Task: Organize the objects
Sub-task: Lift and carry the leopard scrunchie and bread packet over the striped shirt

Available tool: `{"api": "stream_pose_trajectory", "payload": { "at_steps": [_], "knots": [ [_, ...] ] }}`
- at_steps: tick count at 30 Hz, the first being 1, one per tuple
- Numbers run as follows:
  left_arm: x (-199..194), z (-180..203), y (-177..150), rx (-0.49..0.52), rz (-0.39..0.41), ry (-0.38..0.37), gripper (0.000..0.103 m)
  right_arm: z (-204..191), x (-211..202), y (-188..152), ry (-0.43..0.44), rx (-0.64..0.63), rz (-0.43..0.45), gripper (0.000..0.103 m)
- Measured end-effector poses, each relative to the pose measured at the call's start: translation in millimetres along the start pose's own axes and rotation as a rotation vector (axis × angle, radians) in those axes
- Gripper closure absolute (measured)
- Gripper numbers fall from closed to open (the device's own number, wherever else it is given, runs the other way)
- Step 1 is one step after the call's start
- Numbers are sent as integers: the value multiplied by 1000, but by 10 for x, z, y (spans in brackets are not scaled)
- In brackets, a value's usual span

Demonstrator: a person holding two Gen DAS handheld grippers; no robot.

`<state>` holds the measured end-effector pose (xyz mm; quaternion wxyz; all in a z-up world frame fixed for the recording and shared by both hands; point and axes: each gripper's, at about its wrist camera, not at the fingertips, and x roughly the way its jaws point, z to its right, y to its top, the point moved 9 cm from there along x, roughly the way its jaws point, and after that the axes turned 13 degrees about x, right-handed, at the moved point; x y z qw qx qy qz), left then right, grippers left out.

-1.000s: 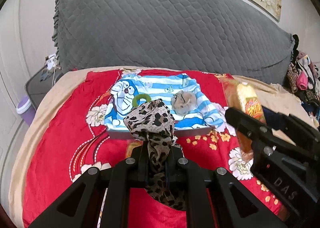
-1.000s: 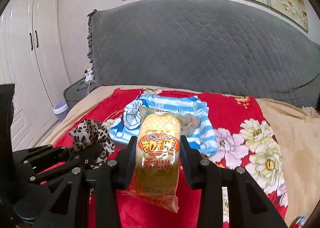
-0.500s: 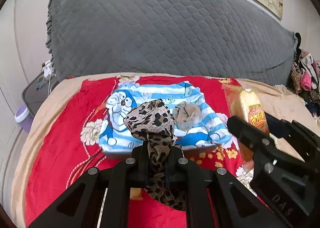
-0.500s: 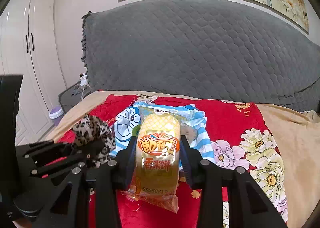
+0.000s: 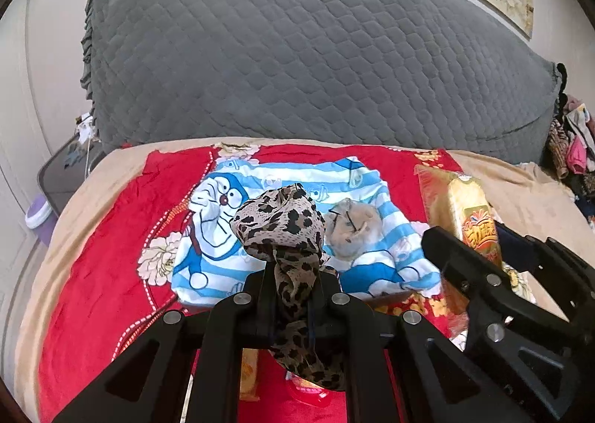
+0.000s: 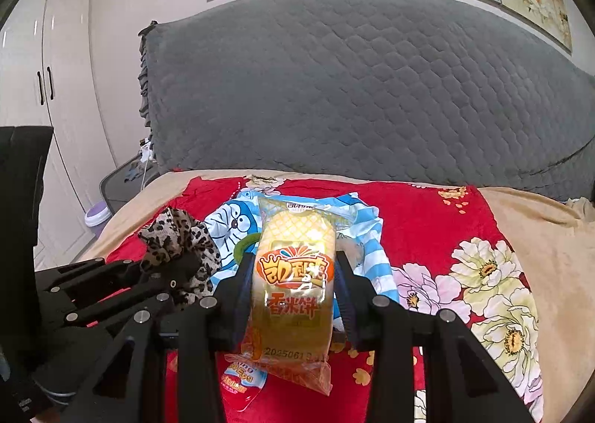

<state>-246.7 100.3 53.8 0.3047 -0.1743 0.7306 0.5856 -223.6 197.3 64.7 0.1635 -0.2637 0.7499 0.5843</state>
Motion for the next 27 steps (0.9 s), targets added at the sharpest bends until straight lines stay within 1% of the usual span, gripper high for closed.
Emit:
{"api": "stream_pose_trajectory", "payload": {
  "at_steps": [13,20,27],
  "knots": [
    [313,-177,57,-19,-5,13,92,63,245,108,2,19,4,62],
    [468,-249,117,-20,-2,17,92,58,352,164,7,6,9,62],
    [574,-279,151,-8,3,18,92,69,460,160,-6,-4,5,62]
  ]
}}
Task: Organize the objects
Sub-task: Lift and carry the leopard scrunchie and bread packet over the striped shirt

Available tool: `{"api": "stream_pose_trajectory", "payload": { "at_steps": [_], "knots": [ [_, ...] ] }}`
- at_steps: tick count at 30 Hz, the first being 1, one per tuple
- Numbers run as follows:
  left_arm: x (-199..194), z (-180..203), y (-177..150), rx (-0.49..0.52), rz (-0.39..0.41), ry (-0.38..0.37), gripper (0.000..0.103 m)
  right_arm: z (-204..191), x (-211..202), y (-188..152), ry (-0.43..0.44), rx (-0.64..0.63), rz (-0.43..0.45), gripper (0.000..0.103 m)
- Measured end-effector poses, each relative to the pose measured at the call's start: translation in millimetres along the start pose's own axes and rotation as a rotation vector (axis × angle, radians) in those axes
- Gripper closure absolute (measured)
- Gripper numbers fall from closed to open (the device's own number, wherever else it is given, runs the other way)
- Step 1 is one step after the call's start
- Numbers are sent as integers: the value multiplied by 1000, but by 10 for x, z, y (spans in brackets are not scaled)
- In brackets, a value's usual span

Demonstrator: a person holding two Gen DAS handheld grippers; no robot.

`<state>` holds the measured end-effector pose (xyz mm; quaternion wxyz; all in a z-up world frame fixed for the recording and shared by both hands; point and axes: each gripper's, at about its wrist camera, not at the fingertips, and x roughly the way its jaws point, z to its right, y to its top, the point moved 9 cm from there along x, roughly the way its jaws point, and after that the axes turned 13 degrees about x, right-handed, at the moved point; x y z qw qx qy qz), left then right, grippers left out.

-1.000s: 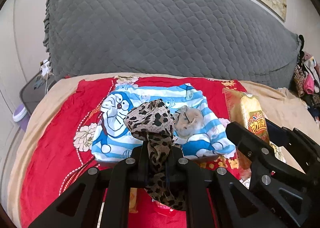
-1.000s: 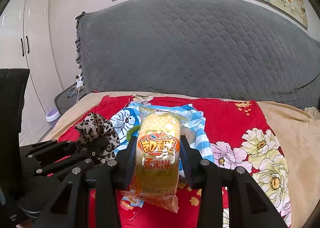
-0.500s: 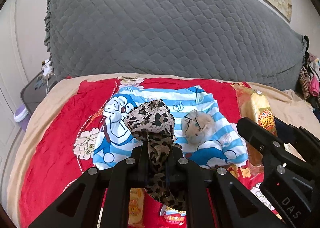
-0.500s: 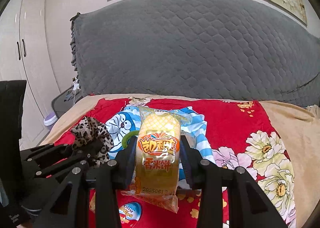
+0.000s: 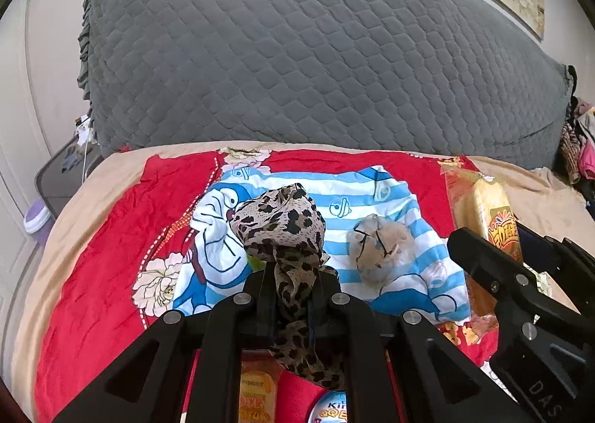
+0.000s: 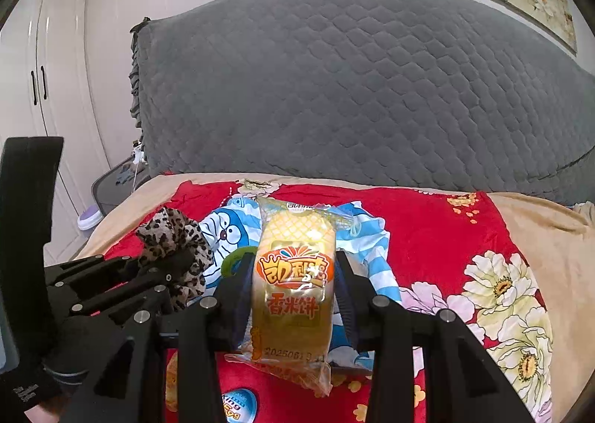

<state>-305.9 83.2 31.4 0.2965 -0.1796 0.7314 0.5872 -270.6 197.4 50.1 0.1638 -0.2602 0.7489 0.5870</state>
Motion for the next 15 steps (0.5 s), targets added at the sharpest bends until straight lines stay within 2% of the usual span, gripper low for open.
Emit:
{"api": "stream_pose_trajectory", "payload": {
  "at_steps": [9,15],
  "knots": [
    [81,-101,102,-8,19,2,92,-40,18,198,0,-23,38,62],
    [156,-153,199,-10,26,12,92,-77,106,263,-6,-39,34,62]
  ]
}}
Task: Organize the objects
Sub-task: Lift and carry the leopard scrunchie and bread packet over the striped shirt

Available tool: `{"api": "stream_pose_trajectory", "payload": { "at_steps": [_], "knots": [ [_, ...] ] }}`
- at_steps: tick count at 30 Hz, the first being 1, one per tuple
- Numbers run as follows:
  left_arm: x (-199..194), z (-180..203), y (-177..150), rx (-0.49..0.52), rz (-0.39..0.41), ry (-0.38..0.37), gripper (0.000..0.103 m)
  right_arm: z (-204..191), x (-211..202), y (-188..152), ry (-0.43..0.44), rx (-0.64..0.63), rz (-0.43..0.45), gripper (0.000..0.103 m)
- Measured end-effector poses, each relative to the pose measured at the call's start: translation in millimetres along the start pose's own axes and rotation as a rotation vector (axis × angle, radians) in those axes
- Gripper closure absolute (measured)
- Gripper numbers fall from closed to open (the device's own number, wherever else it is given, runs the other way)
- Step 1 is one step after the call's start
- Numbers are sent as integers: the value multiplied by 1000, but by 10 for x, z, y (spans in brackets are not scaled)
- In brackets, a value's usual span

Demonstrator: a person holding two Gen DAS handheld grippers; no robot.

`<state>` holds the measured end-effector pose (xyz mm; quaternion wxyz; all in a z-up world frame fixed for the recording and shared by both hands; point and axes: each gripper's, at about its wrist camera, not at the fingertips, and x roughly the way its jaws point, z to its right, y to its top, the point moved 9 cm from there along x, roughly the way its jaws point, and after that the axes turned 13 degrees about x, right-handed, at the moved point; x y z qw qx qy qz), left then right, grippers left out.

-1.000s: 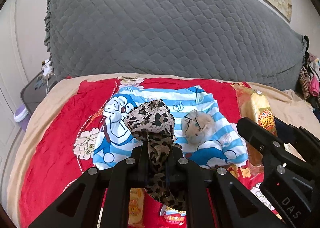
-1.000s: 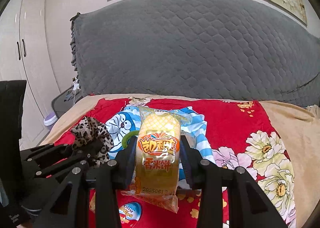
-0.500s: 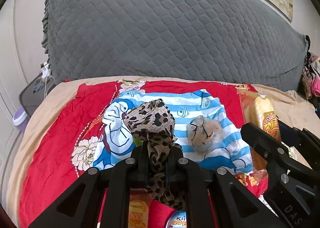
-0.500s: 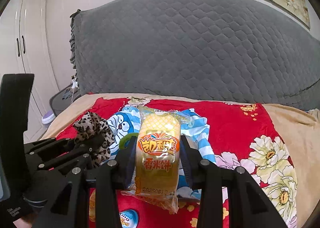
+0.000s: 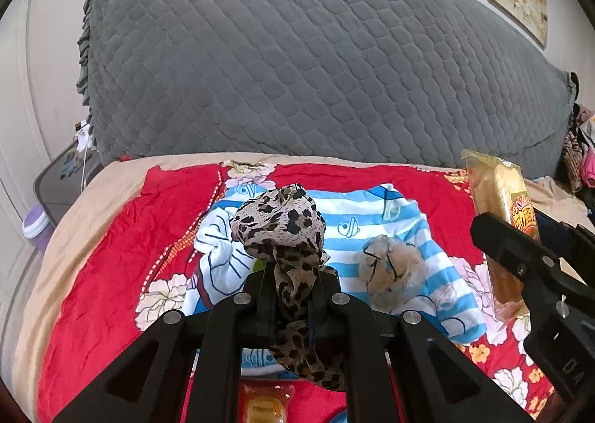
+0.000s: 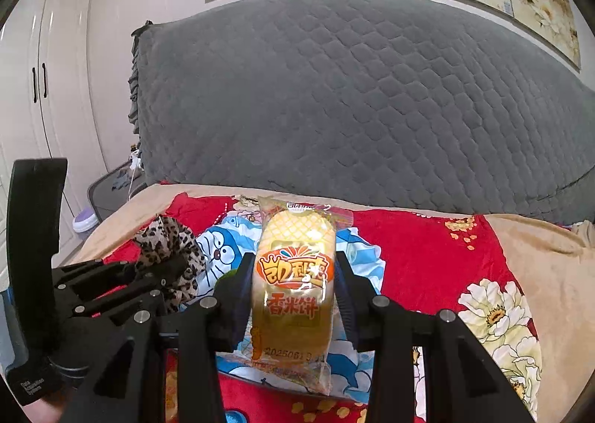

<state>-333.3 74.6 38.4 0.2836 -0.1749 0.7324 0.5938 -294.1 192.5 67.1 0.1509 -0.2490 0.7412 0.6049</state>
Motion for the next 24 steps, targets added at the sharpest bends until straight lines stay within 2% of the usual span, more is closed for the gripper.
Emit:
{"api": "stream_pose_trajectory", "payload": {
  "at_steps": [24],
  "knots": [
    [448,-24,-14,23,-37,15,92,-22,489,-78,-38,-36,-54,62]
  ]
}}
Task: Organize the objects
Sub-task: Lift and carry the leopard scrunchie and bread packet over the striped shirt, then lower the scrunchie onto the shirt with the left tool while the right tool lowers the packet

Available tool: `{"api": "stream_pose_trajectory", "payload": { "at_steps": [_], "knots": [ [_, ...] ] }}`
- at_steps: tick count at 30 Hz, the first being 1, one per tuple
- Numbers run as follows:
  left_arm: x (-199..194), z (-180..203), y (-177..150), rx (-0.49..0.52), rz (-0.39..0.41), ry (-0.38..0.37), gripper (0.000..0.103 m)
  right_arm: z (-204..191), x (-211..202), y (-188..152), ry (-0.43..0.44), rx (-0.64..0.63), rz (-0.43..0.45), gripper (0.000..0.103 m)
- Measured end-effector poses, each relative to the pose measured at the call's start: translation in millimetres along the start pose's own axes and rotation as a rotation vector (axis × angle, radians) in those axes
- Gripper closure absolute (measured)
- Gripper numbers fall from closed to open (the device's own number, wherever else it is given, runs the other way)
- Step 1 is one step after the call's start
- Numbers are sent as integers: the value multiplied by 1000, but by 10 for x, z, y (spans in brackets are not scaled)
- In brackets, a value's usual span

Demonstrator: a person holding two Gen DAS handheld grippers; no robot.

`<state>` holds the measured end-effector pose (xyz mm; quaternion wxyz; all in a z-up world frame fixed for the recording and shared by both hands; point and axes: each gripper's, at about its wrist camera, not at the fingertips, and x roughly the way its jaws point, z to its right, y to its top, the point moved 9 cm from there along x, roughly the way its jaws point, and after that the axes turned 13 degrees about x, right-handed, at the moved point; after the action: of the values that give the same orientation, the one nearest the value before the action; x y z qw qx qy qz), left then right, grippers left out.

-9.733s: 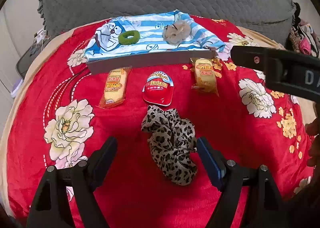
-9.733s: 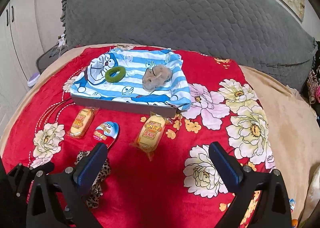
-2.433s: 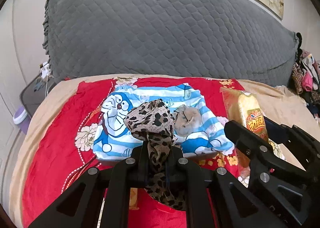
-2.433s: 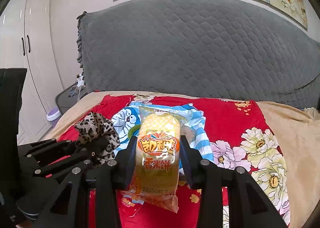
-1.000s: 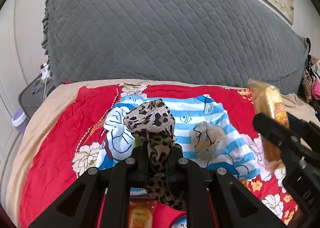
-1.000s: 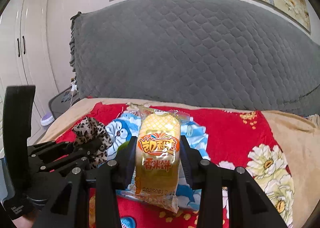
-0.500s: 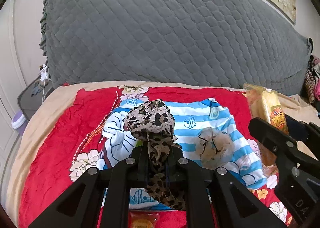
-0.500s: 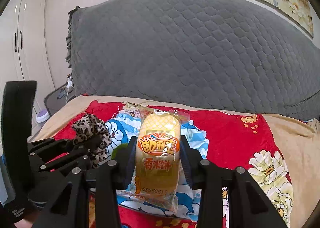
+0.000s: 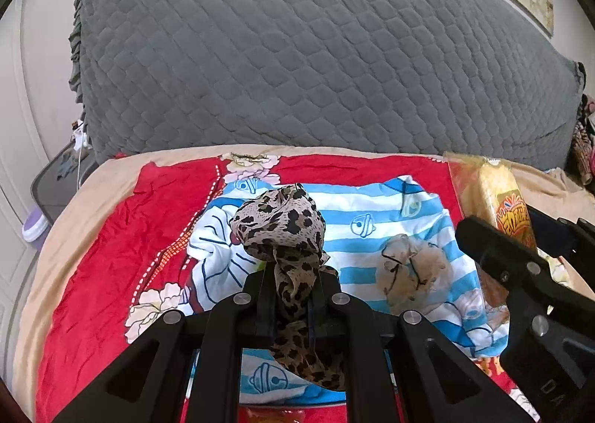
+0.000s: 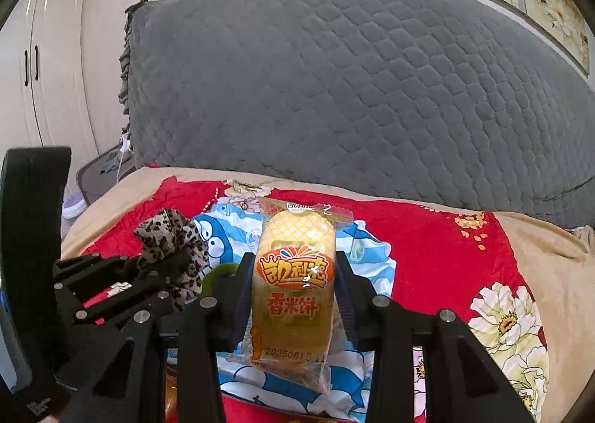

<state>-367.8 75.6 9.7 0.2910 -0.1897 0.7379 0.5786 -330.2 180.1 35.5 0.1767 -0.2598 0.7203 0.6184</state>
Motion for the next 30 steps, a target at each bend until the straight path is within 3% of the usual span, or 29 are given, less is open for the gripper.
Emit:
{"api": "stream_pose_trajectory", "payload": {
  "at_steps": [12,30],
  "knots": [
    [310,-47,-141,40,-50,-4,92,130,389,-239,-10,9,-97,62],
    [724,-58,-480,63,-141,-16,92,11,974,-723,-17,-35,-262,62]
  ]
}}
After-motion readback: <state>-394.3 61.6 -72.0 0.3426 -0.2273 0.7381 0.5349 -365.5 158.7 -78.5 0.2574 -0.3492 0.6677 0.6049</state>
